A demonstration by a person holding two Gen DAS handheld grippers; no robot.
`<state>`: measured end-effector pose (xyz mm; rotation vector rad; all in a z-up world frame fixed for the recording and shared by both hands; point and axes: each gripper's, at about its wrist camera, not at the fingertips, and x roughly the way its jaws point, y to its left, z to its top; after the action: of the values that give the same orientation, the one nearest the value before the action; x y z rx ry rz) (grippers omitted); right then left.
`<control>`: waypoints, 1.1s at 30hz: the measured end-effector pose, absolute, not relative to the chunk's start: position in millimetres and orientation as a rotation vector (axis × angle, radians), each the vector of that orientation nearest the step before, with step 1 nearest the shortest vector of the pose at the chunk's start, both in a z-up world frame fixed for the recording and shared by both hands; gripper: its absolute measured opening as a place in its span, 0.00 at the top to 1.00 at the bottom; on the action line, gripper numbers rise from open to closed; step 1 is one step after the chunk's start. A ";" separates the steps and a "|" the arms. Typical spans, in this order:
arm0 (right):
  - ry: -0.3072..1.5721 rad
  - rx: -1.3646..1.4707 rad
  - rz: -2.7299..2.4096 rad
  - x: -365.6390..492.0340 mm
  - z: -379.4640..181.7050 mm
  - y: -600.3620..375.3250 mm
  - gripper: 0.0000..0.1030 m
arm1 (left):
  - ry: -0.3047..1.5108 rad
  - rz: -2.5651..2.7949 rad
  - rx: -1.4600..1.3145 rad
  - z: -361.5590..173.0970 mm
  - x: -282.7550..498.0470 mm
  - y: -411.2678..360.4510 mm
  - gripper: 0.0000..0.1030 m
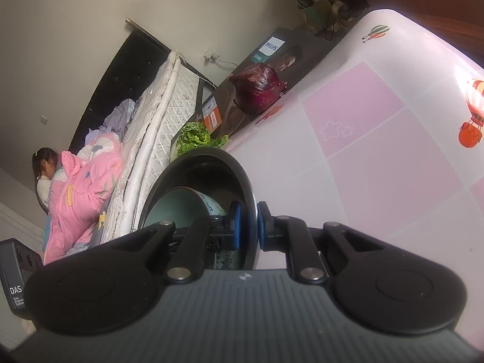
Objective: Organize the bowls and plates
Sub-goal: 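Lift the steel bowl with nested green bowl and carry toward the plates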
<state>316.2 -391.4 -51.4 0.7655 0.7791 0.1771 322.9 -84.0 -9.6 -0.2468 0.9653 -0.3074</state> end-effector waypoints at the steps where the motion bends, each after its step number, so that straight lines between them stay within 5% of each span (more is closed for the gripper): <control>1: 0.776 0.765 0.178 315.1 -49.5 -391.6 0.88 | 0.962 -0.309 -0.245 -7.5 321.6 -84.3 0.90; 33: 0.768 0.774 0.163 173.4 8.4 -365.9 0.88 | 0.931 -0.389 -0.242 41.5 197.5 -53.4 0.89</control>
<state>173.4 -365.9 8.4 0.7745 0.7685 0.1631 197.5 -53.4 41.5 -0.2415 0.9309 -0.3893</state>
